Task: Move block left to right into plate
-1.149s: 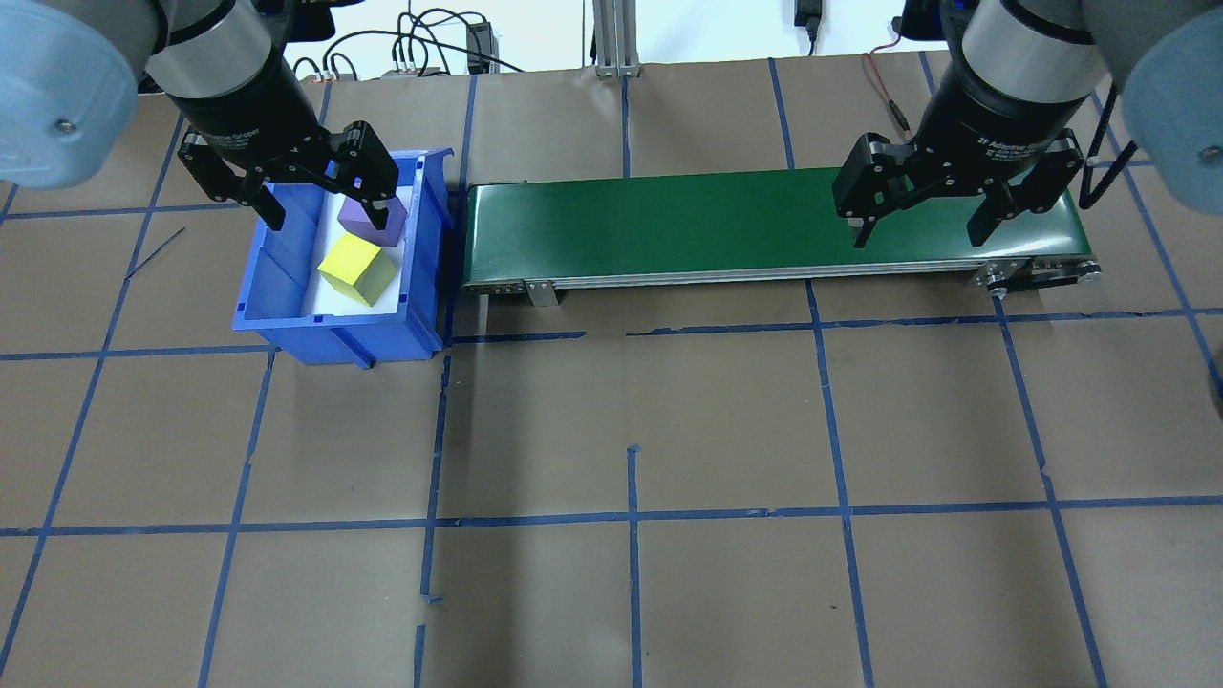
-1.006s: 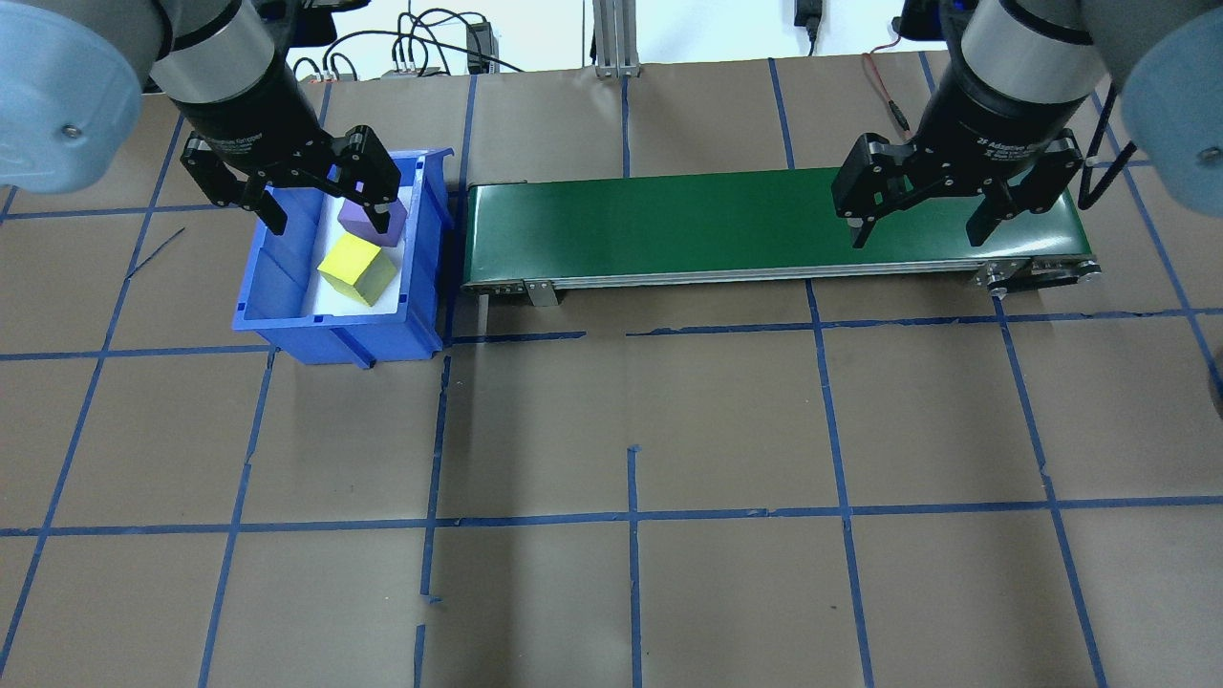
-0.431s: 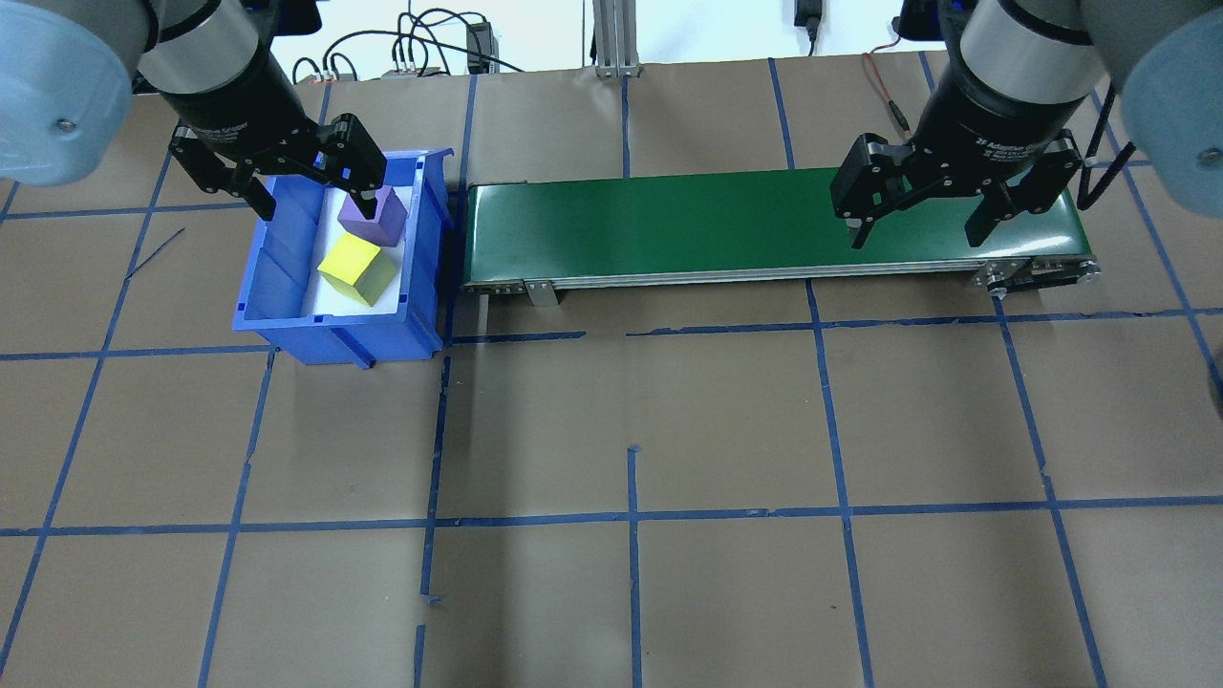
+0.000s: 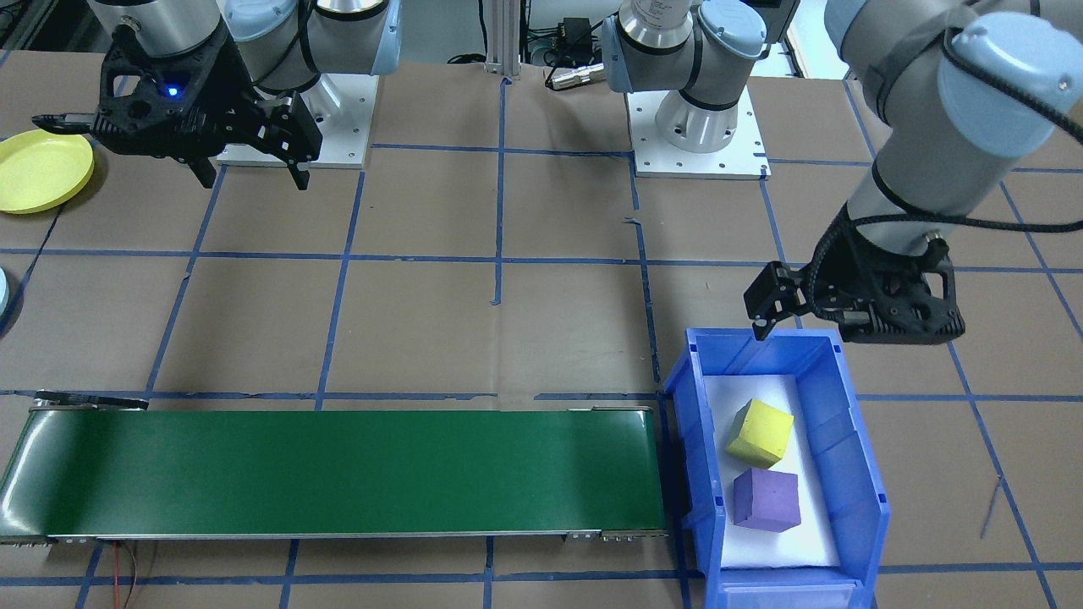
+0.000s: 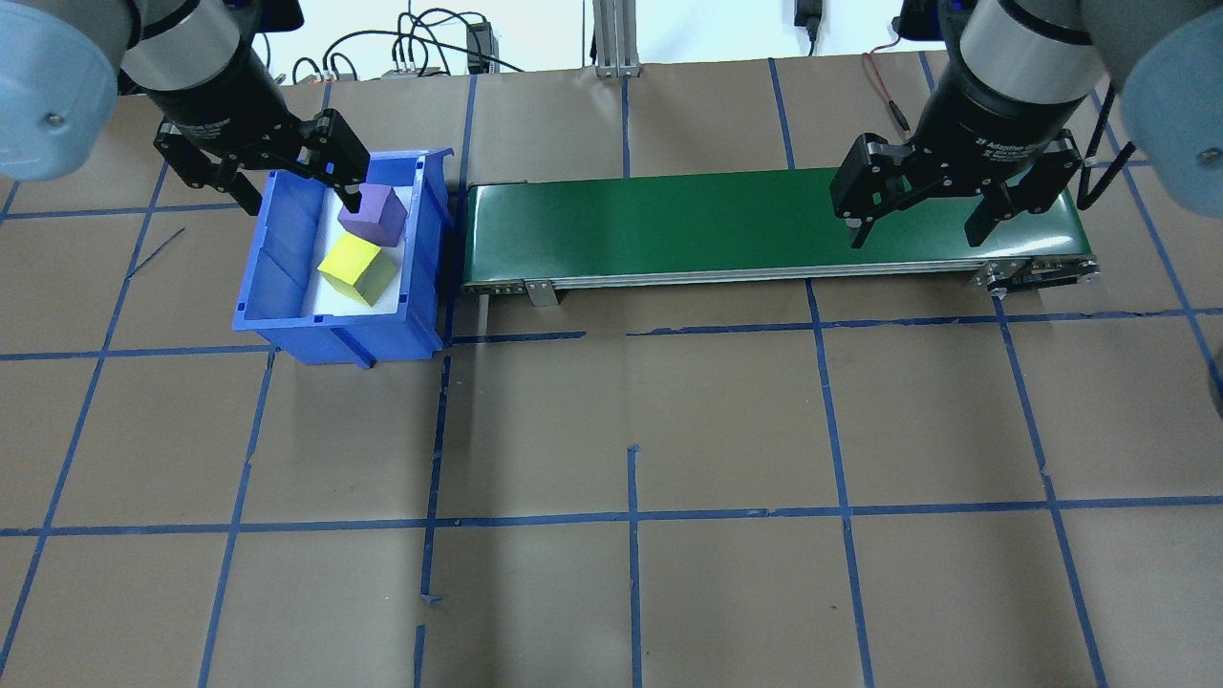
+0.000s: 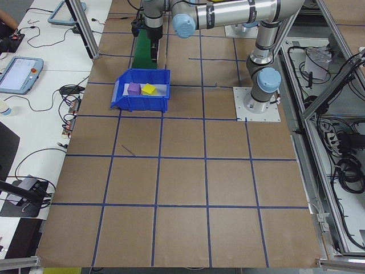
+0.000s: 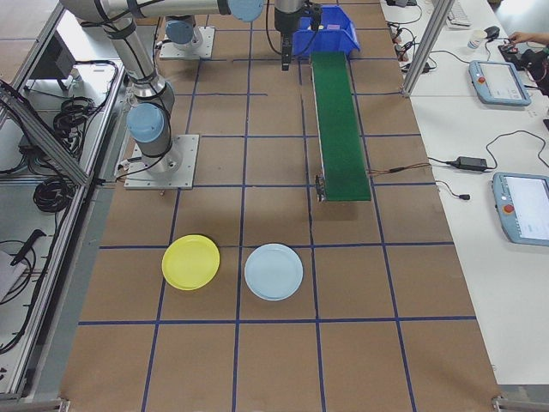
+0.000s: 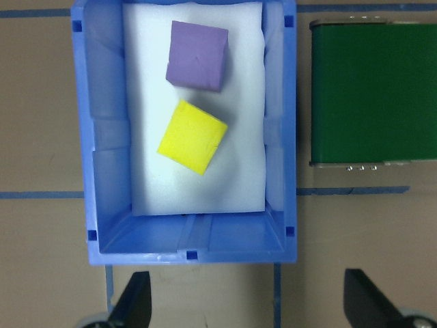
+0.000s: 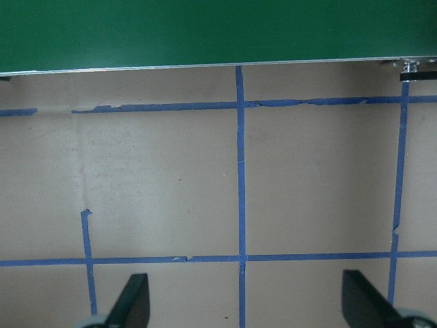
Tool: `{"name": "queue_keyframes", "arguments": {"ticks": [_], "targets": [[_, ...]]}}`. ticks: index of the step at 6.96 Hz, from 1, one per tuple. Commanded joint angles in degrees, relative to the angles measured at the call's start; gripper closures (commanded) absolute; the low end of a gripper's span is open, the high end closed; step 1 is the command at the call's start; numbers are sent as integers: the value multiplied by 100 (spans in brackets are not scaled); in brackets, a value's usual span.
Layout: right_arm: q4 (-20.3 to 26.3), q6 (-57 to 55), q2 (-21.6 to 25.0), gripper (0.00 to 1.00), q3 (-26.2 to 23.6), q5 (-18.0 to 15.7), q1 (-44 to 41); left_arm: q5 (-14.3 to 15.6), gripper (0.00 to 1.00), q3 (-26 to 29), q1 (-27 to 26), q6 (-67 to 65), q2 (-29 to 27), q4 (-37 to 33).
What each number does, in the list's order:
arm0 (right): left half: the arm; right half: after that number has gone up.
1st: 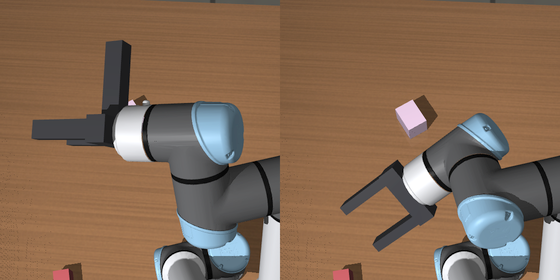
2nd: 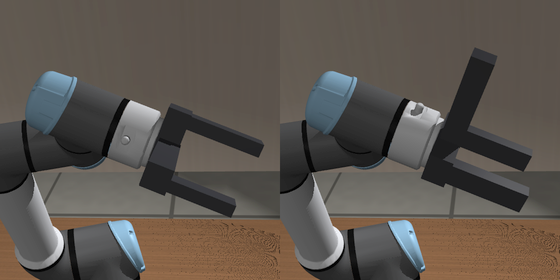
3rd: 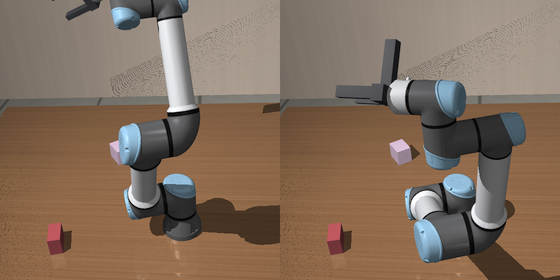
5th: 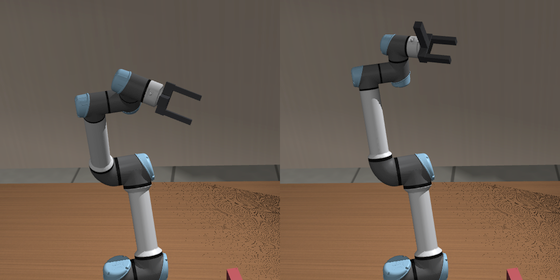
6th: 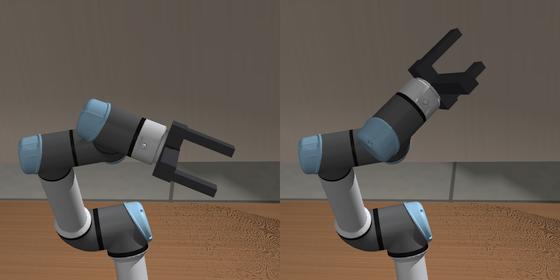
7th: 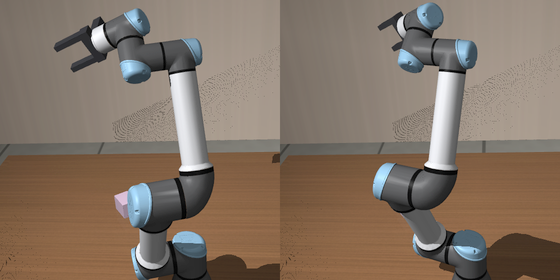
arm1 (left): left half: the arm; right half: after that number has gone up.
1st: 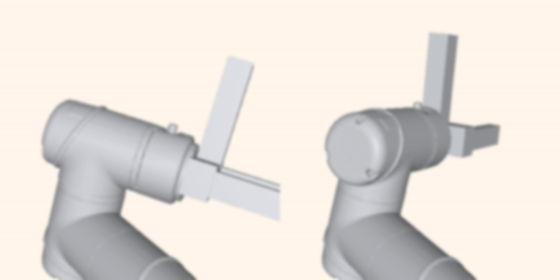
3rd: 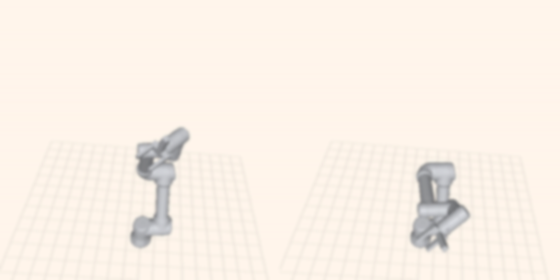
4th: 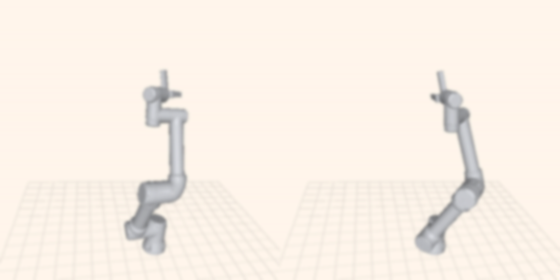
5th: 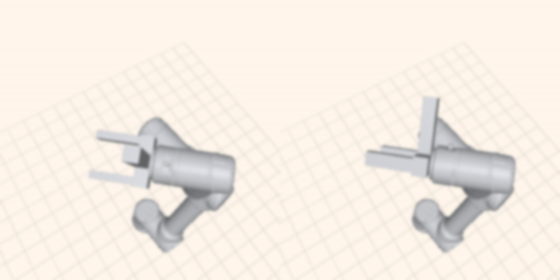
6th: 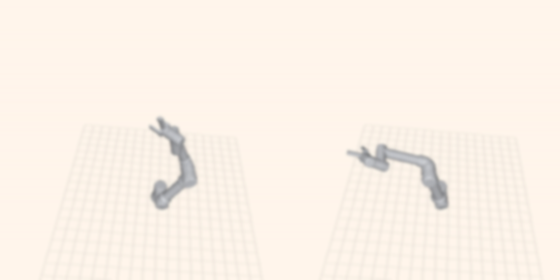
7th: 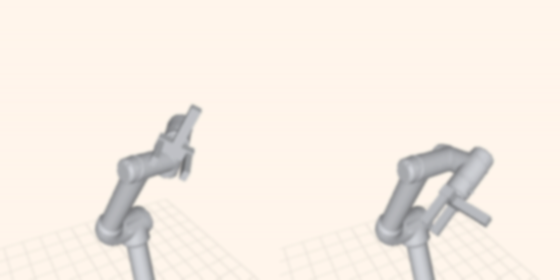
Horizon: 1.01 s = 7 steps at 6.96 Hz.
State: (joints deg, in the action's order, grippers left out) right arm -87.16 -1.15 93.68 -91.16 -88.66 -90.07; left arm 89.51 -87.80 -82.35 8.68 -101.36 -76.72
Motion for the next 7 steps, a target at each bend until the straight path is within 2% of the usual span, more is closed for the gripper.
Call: {"name": "queue_keyframes", "arguments": {"ticks": [1, 3, 4, 5, 6, 7], "targets": [[-2, 0, 1, 0, 1, 7, -11, -21, 0, 8, 35, 178, -576, 778], [-2, 0, 1, 0, 1, 7, -11, -30, 0, -27, 35, 684, -945, 1272], [-2, 0, 1, 0, -7, 7, -11, -22, 0, -140, 35, 1306, -1017, 1291], [-2, 0, 1, 0, -7, 7, -11, -13, 0, -411, 35, 1982, -1026, 1361], [-2, 0, 1, 0, 1, 7, -11, -13, 0, -709, 35, 2615, -1026, 1840], [-2, 0, 1, 0, 1, 7, -11, -21, 0, -921, 70, 2813, -1026, 1949]]}}
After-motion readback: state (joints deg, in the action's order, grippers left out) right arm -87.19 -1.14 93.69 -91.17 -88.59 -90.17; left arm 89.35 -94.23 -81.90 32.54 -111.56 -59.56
